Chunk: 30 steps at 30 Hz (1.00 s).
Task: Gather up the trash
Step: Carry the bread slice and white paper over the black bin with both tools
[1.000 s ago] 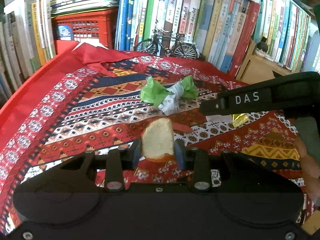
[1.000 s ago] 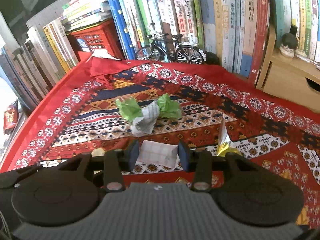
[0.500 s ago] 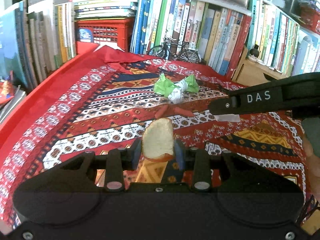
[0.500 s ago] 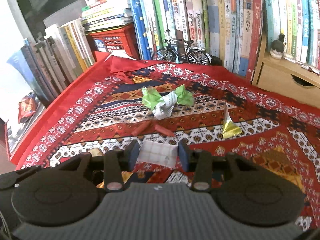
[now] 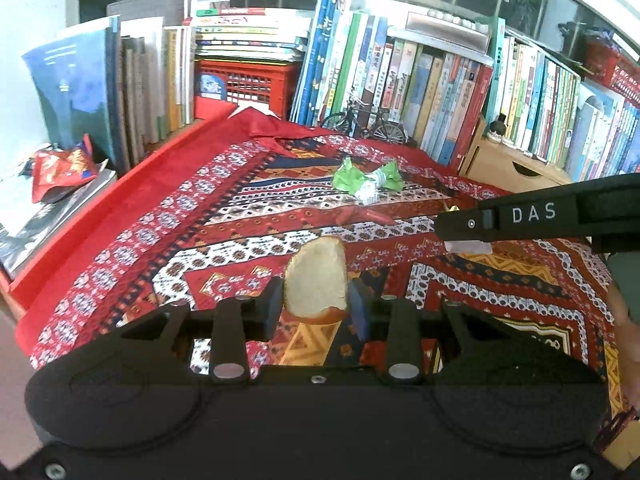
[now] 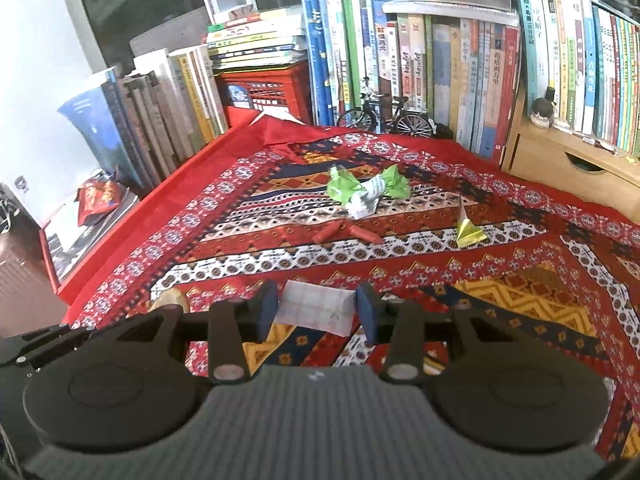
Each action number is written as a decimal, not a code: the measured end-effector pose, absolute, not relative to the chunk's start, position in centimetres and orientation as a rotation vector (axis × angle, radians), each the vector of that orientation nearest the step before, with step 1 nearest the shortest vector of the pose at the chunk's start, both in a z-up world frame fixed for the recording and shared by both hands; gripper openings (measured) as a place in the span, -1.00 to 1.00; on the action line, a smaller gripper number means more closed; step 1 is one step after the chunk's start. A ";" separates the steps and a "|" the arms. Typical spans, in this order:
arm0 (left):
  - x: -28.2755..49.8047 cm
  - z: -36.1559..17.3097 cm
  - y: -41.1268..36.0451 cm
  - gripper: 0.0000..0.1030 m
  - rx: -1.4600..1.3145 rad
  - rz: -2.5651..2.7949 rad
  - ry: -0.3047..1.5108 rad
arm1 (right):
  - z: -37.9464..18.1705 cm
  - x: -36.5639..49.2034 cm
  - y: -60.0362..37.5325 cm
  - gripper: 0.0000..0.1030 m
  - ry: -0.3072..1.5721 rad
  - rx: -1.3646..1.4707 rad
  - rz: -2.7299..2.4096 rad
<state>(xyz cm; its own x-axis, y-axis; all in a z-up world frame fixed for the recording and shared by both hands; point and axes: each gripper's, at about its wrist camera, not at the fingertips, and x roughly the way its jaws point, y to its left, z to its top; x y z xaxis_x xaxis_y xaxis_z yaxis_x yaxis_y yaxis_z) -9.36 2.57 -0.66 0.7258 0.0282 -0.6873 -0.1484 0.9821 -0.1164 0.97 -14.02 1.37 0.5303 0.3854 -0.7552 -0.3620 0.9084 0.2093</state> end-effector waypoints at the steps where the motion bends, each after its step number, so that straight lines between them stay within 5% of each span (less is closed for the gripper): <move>1: -10.0 -0.6 2.7 -0.35 -0.169 0.099 0.751 | 1.5 0.5 -13.9 -0.09 0.908 0.027 0.447; 30: -26.0 -7.5 12.9 -0.35 -0.319 0.271 0.881 | -3.0 -14.8 -2.5 -0.09 0.989 -0.113 0.651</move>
<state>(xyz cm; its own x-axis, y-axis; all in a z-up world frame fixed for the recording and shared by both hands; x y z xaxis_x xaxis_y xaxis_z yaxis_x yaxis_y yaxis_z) -25.98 12.86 -7.51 0.6080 0.1005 -0.7876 -0.3598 0.9191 -0.1605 -14.84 -2.51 -2.97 0.3781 0.4584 -0.8043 -0.5579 0.8062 0.1972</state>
